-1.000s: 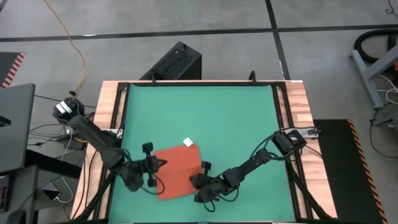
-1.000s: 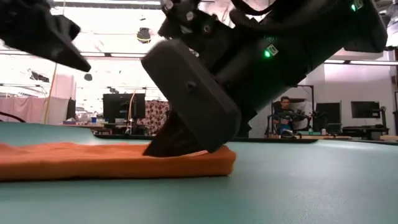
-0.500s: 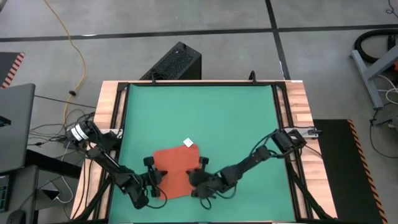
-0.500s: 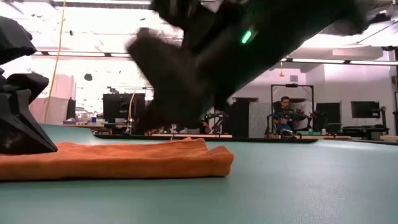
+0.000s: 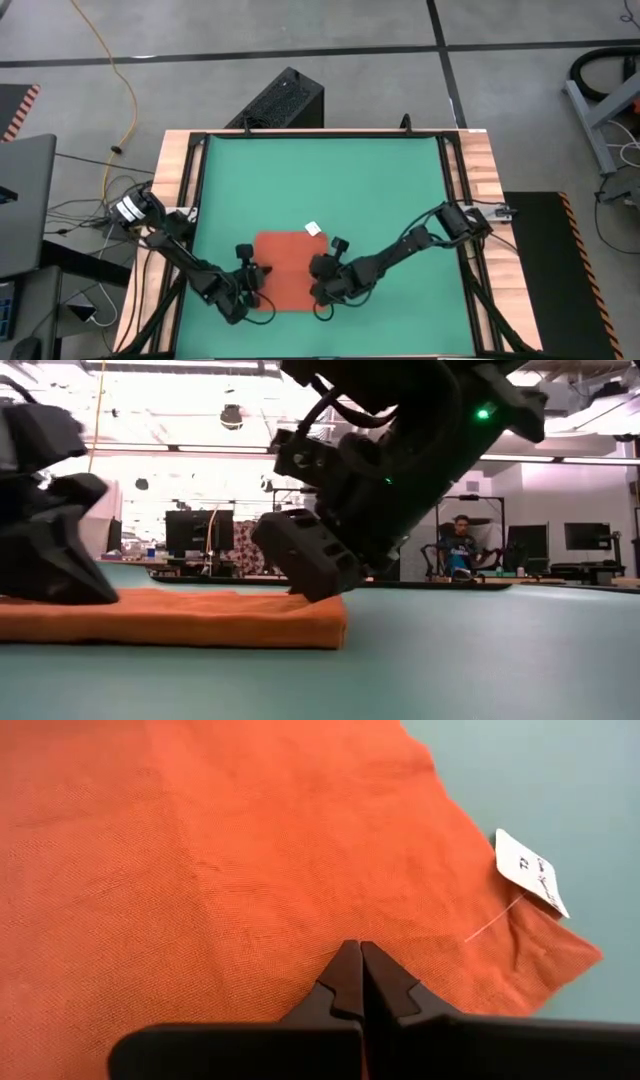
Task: Roll napkin
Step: Fold the orange table napkin, then roll the orange table napkin
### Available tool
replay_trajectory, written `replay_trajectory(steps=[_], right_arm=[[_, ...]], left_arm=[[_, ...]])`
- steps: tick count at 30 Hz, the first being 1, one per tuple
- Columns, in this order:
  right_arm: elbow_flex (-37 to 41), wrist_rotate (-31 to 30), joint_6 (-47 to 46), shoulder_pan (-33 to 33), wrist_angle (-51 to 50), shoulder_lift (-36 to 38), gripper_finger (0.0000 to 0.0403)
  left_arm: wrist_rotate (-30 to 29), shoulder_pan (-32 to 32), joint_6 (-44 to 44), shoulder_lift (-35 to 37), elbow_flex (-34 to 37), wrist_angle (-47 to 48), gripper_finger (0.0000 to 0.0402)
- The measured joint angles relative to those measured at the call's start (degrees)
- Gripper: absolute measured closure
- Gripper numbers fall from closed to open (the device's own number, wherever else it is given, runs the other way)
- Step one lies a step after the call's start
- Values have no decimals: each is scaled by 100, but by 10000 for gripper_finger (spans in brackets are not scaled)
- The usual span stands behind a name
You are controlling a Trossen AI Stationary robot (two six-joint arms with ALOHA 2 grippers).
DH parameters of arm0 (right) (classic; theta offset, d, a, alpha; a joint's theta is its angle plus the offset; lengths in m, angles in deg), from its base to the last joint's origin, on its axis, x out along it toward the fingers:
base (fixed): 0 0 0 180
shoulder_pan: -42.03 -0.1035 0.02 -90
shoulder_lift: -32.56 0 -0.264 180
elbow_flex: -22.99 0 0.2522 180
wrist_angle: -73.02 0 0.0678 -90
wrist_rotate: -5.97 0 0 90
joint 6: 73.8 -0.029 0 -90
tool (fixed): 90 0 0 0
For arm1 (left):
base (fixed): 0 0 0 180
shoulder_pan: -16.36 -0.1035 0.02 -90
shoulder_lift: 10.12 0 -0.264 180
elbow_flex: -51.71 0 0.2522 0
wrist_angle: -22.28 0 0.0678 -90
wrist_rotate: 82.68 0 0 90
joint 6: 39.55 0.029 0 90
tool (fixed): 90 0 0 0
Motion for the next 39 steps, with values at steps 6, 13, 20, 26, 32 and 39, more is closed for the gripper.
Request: replay_trajectory(steps=[6,13,20,26,32,39], right_arm=[[-11,-212,-718,-33,-763,13,394],[4,-543,-877,-67,-1357,4,394],[9,-590,-1023,-2,-1613,28,394],[47,-786,-717,-50,-1758,411,394],[28,-913,315,-263,-1692,1271,393],[240,-492,2079,-1380,-828,1933,378]], left_arm=[[393,-741,1563,4,2,-813,401],[816,-1192,2750,29,0,-1183,401],[705,-1350,3394,702,52,-484,401],[730,-1285,3373,2081,28,182,401],[1252,-912,3612,3552,26,-41,401],[1807,257,4623,4093,24,-1013,401]])
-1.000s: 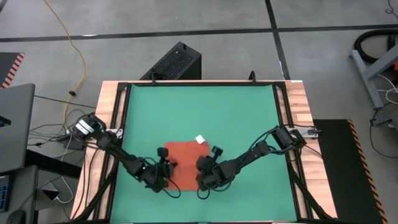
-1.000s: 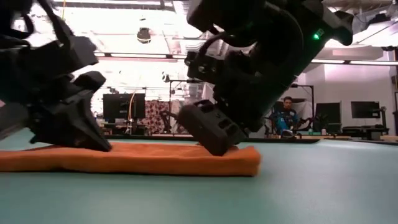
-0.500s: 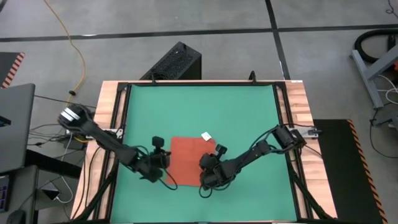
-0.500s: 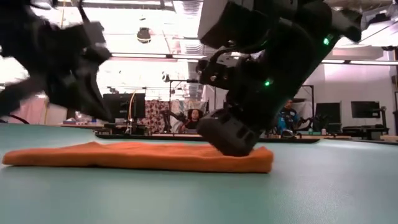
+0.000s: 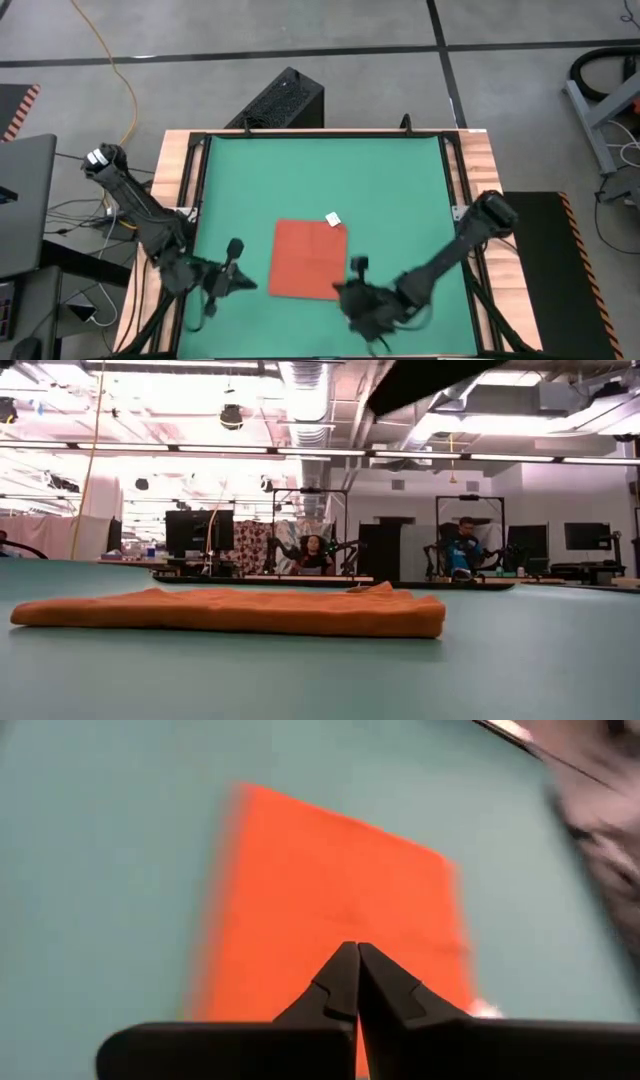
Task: Roll napkin
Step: Roll the orange table napkin
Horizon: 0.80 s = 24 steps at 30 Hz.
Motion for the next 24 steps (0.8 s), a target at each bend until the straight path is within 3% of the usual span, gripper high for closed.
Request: replay_trajectory(steps=[4,7,10,14,24], right_arm=[[968,5,236,-563,2072,163,376],[1990,-89,247,-630,4175,116,379],[2798,1,74,-403,5672,25,390],[3260,166,-253,-78,6194,27,397],[3311,744,-481,340,6180,-160,396]], left_arm=[[-67,478,525,-293,216,-1336,401],[-98,645,1008,-534,1055,-3336,401],[-732,538,728,-791,2024,-4848,401],[-875,246,-28,-1250,2815,-6379,401],[-560,-223,-1119,-3049,2544,-6658,401]])
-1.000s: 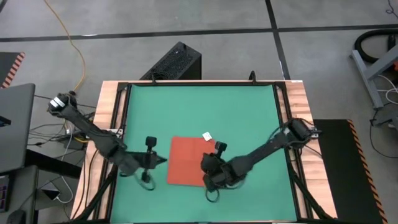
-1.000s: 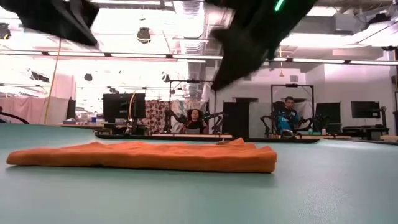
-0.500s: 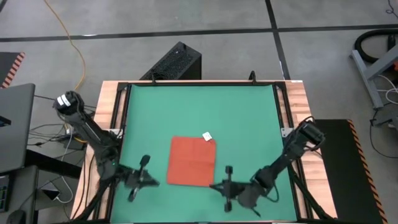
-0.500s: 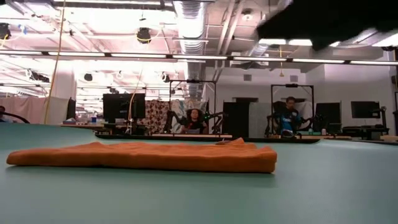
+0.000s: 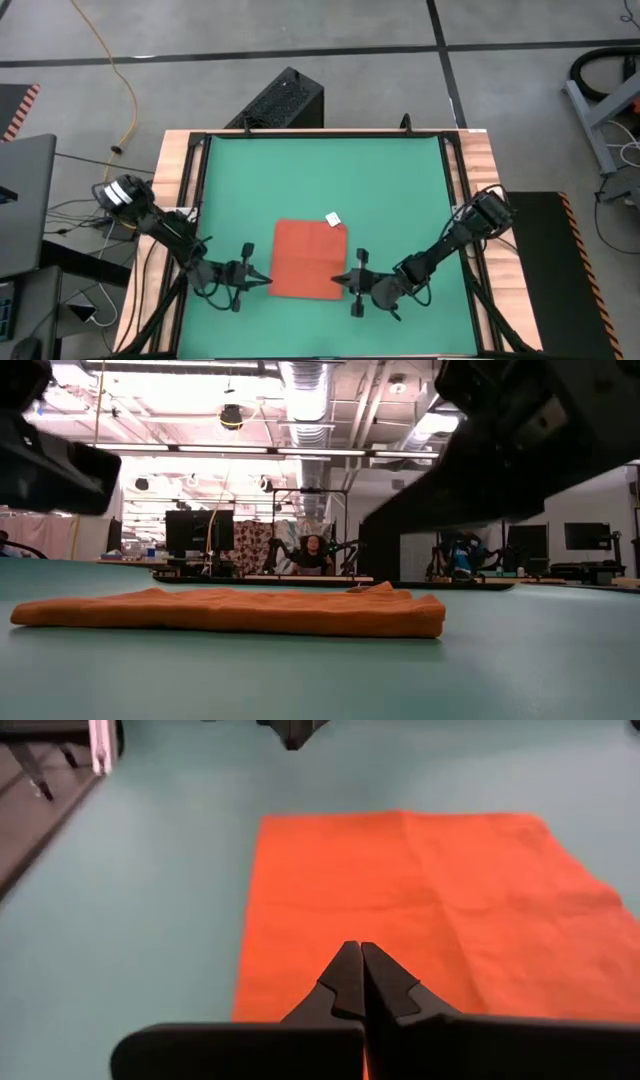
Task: Roll napkin
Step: Roll the orange table napkin
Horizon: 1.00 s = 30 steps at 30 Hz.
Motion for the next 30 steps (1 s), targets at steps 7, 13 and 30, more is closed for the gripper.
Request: replay_trajectory(steps=[7,13,30], right_arm=[[-127,463,-71,109,704,-846,396],[-238,288,-169,209,577,-852,396],[-255,796,-759,909,-1036,-749,396]], left_arm=[[102,-163,-537,-908,-41,-463,401],[313,-244,-1217,-1416,-121,-440,401],[-50,-469,-1772,-1679,-98,-426,401]])
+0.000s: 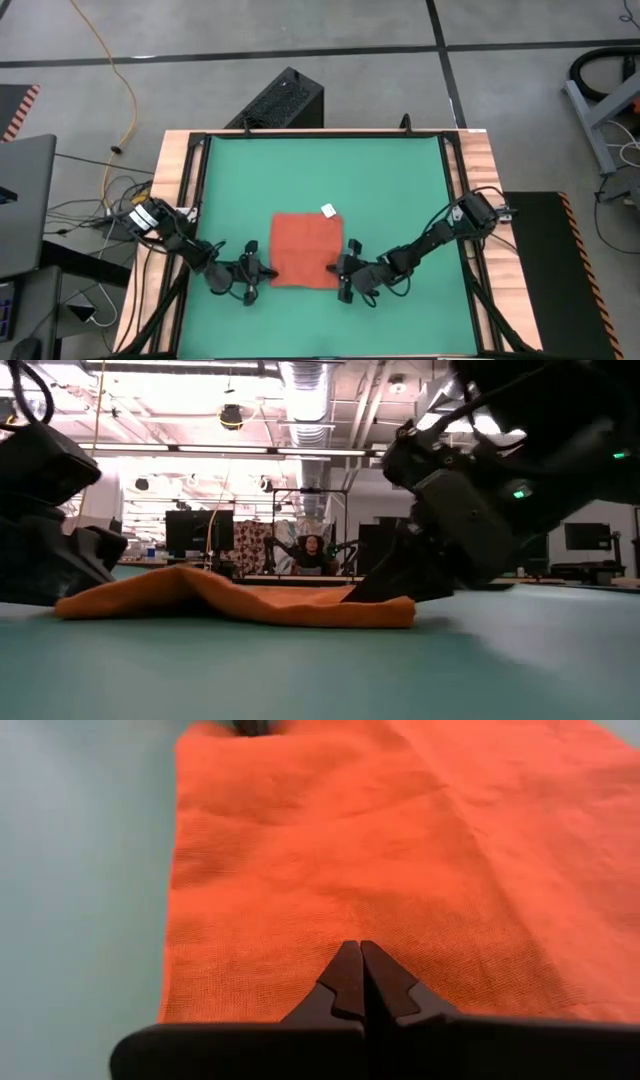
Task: Roll napkin
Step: Roll the orange table napkin
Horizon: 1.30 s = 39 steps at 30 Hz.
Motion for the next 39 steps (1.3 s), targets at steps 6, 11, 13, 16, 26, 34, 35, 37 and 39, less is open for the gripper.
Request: replay_trajectory(steps=[6,11,13,16,26,34,35,37,39], right_arm=[[0,273,139,296,-294,-5,396],[-7,115,148,302,-601,-5,396],[9,71,292,302,-574,-3,396],[26,50,704,282,-455,201,396],[48,-161,2221,-303,-616,1742,365],[50,-136,2036,-666,-628,1579,301],[61,-138,1992,-694,-620,1454,284],[57,-140,1965,-707,-306,1201,249],[50,-129,2165,-705,73,917,216]], left_arm=[[509,-388,38,2,0,68,401],[782,-457,44,2,29,328,401],[803,-457,73,2,68,339,401],[816,-457,105,2,83,334,401],[1011,-448,108,9,154,337,401],[1009,-442,369,11,155,369,401],[1009,-442,398,11,155,372,401],[1009,-442,422,11,155,385,401],[1005,-444,424,11,155,394,401]])
